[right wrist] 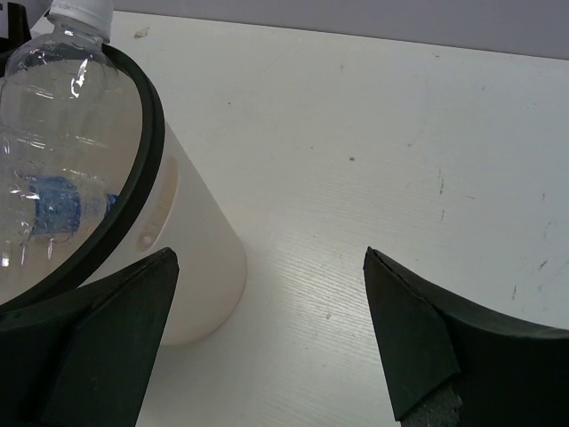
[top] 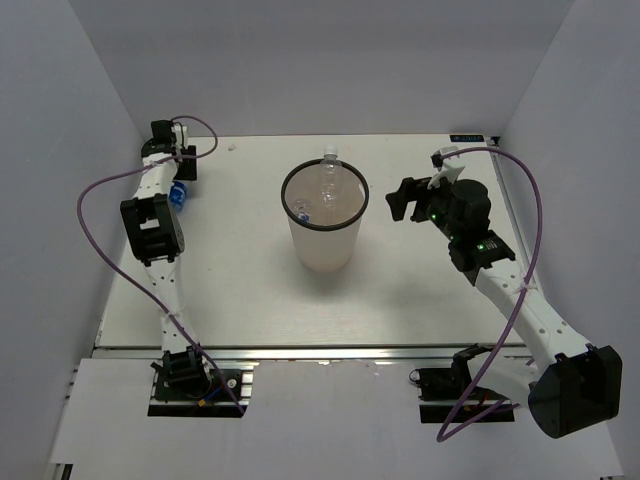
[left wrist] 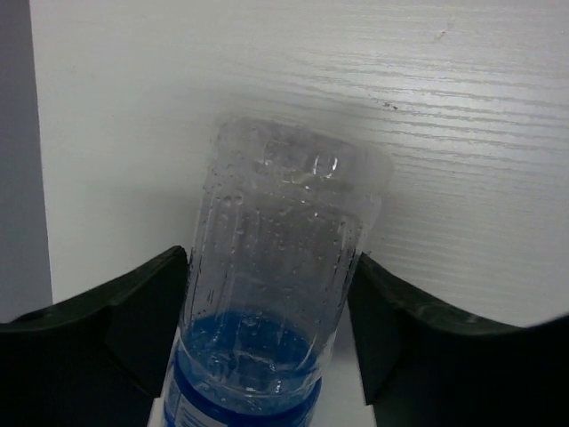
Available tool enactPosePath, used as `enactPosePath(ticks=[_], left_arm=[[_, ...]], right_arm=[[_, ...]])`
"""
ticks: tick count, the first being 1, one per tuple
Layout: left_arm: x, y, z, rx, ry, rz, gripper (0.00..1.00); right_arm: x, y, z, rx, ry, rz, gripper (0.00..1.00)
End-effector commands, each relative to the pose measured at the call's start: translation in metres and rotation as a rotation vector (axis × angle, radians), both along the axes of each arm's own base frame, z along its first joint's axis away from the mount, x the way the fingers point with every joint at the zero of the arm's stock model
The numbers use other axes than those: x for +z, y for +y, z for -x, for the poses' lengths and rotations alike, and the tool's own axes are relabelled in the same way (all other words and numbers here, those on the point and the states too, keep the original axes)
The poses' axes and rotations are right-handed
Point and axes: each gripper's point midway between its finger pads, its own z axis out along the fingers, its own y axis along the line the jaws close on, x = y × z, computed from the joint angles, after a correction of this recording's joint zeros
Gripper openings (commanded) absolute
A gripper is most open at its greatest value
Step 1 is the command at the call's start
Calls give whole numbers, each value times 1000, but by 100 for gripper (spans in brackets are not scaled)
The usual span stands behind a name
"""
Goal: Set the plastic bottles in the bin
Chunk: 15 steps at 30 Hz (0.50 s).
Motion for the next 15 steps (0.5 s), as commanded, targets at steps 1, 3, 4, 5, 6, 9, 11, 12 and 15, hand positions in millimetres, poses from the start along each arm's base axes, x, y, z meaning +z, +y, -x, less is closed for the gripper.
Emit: enactPosePath(ticks=[1,3,4,5,6,9,11,12,15], left_arm=[[32,6,-9,17,-71,-10,73],[35,4,-9,13,-77,3,63],[39,2,-9,9,-82,4,56],[41,2,-8,13,-85,12,52],[44,0,-8,9,-91,22,49],[66,-11,-7,-12,-131,70,40],[96,-20,-8,-18,-194,118,38],[104,-26,-8,-28,-213,145,38],[158,-55,-5,-91,-326,266,36]], right_arm=[[29,-3,-6,-20,-64,-23,89],[29,-3,-6,-22,-67,-20,89],[29,-3,-5,-22,-67,-20,89],[29,-4,-6,-27,-67,-19,89],[29,-4,-5,-27,-69,-20,89],[31,-4,-4,-24,-72,-24,89],[31,-3,-4,-17,-74,-24,89],[31,-2,-3,-12,-73,-26,89],[32,-1,-1,-2,-76,-31,89]])
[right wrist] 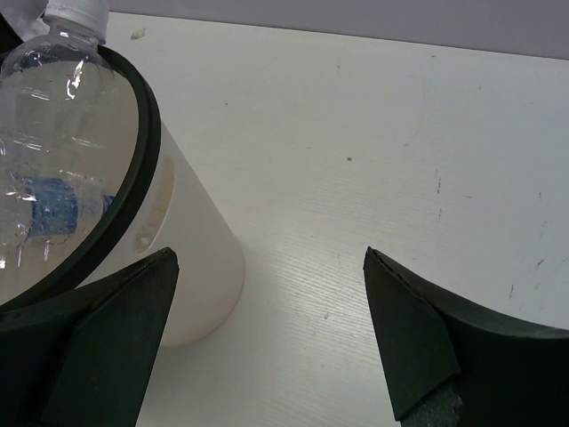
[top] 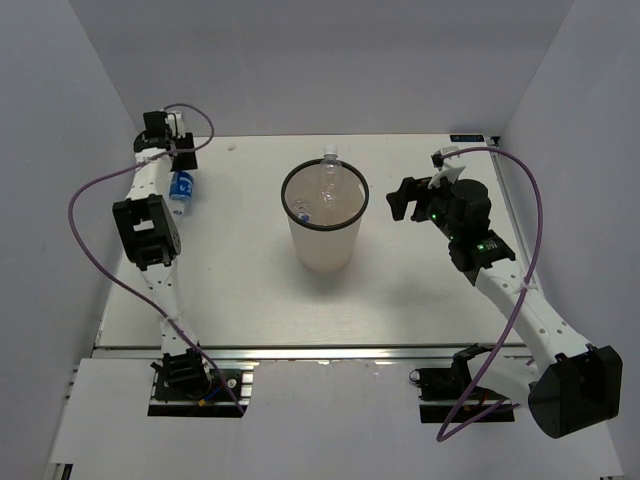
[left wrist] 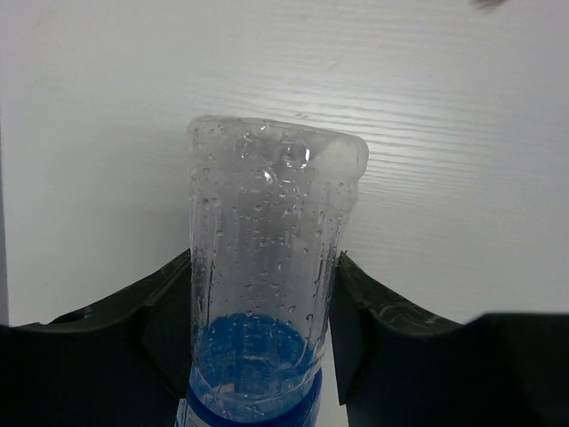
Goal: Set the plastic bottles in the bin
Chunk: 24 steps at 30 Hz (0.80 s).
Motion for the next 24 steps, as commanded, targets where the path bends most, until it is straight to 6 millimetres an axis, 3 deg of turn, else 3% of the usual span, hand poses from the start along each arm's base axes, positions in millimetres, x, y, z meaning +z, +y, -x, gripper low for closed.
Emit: enactPosePath(ticks=[1,2,3,4,5,6,7,8,10,11,12,15,20,24], left_arm=[[144,-40,-2,-92,-291,159,35],[159,-58,0,-116,-320,202,35],[203,-72,5,-158,-418,208,35],[205,-87,11,-184,-425,230,35],[221,-116,16,-231,-462,240,35],[267,-133,26,-258,-576,218,37],[263,-147,32,-254,-576,211,38],[275,-182,38,-272,-612,188,37],[320,-212,58,-308,-739,202,38],[323,-226,64,-298,-756,263,38],[343,-248,71,-340,-820,316,38],[385,-270,85,-315,-930,497,32],[412,-302,99,-335,-1010,686,31],[406,-322,112,-365,-1033,705,33]], right_arm=[[33,0,1,6,-78,-36,89],[33,0,1,6,-78,-39,89],[30,0,2,7,-71,-42,89],[32,1,5,12,-79,-50,89],[32,1,6,16,-82,-55,89],[30,1,9,21,-81,-56,89],[29,1,10,25,-82,-58,89],[27,1,12,28,-75,-55,89],[25,-1,16,24,-76,-54,89],[26,-2,17,18,-80,-55,89],[28,-3,20,15,-87,-65,89],[29,-4,25,23,-100,-73,89],[31,-6,32,23,-112,-77,89],[32,-10,33,9,-121,-71,89]])
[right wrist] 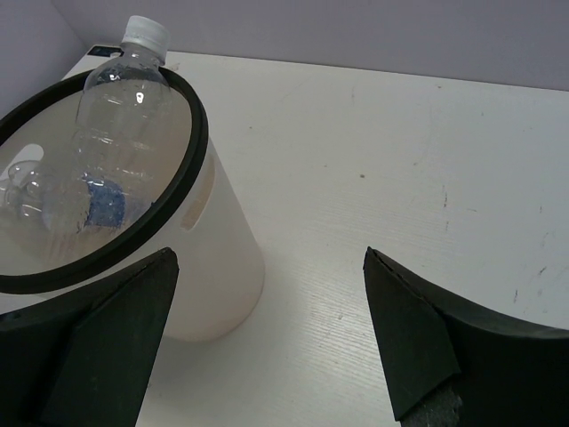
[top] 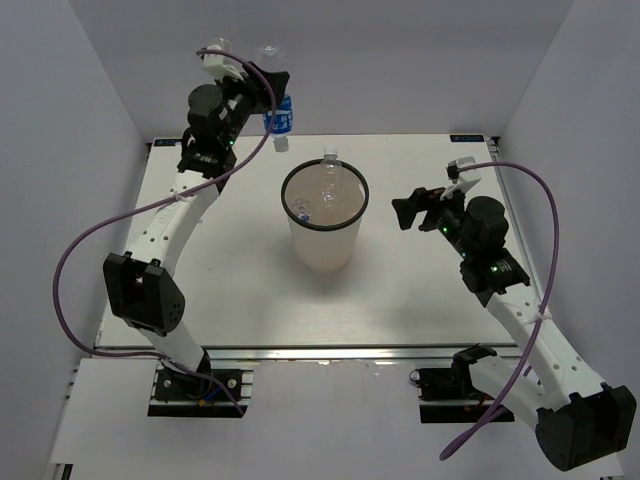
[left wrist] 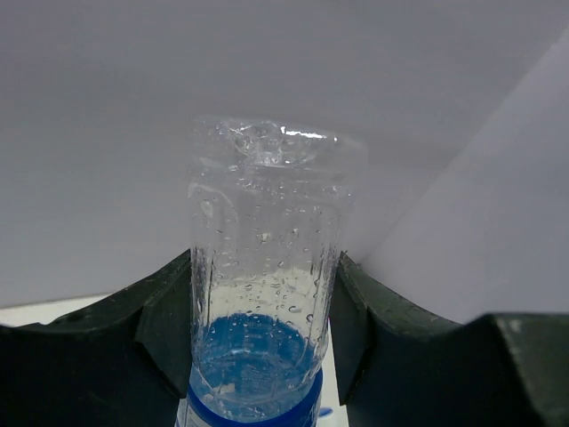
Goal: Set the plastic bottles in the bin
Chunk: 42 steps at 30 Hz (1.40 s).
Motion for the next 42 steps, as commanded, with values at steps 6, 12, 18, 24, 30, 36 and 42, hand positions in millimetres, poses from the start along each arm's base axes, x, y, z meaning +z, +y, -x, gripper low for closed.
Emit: enactPosePath(ticks=[6,12,18,24,30,36,42], left_arm=[[14,-37,41,-79,-103,93,33],[-7,-40,67,-94,-151,74,35],[-28,-55,100,-155,-253,16,36],[-45,-70,114,-194,-347,-18,39],[-53,-68,118,-132,-423,-21,42],[-77,-65,96,-45,-383,-50,41],[-104,-58,79,35,-323,-54,32]], right_arm=[[8,-5,0,-17,-40,-6,89],[7,-6,1,-21,-43,-3,89],[5,-5,0,-15,-40,0,89],[2,-6,-3,-20,-34,9,89],[2,-7,-4,-19,-37,16,89],[0,-6,-5,-14,-33,20,89],[-2,-5,-5,-9,-34,22,89]])
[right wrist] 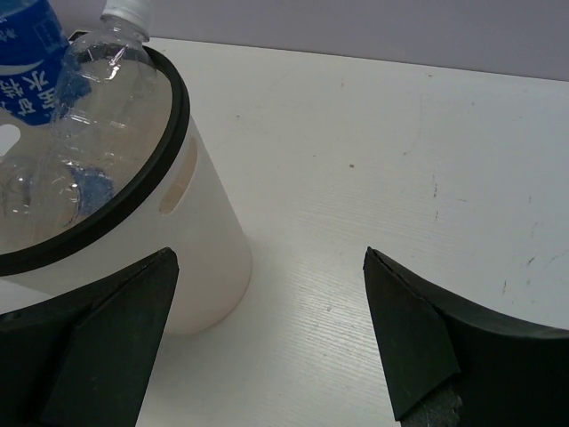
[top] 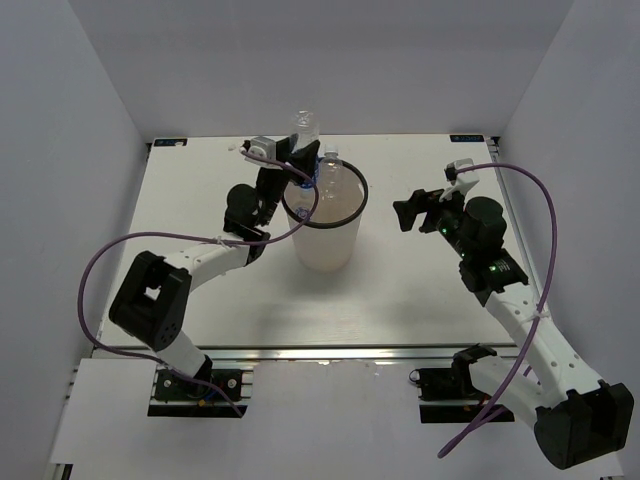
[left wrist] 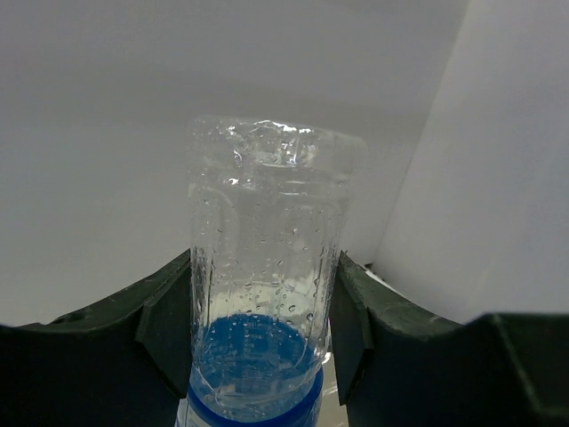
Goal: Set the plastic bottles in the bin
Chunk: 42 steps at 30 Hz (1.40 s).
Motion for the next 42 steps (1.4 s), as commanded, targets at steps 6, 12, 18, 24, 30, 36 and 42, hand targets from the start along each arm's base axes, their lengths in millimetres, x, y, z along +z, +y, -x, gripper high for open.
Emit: enactPosePath(ticks=[6,12,18,24,30,36,42], left_arm=[[-29,10,0,51,66,33,44],[-49,6,6,48,116,12,64],[-43,6,11,53,118,-11,90],[-25,9,9,83,120,-33,98],[1,16,3,137,167,-54,98],[50,26,3,186,219,-93,98],[68,68,1,363,343,-58,98]], right_arm=[[2,1,-6,3,-28,4,89],[1,0,-8,0,-24,7,90],[2,1,-7,6,-29,5,89],[0,2,-8,12,-20,1,89],[2,3,-7,20,-20,-3,89],[4,8,-6,42,-17,-13,89],[2,7,-10,26,14,-35,89]])
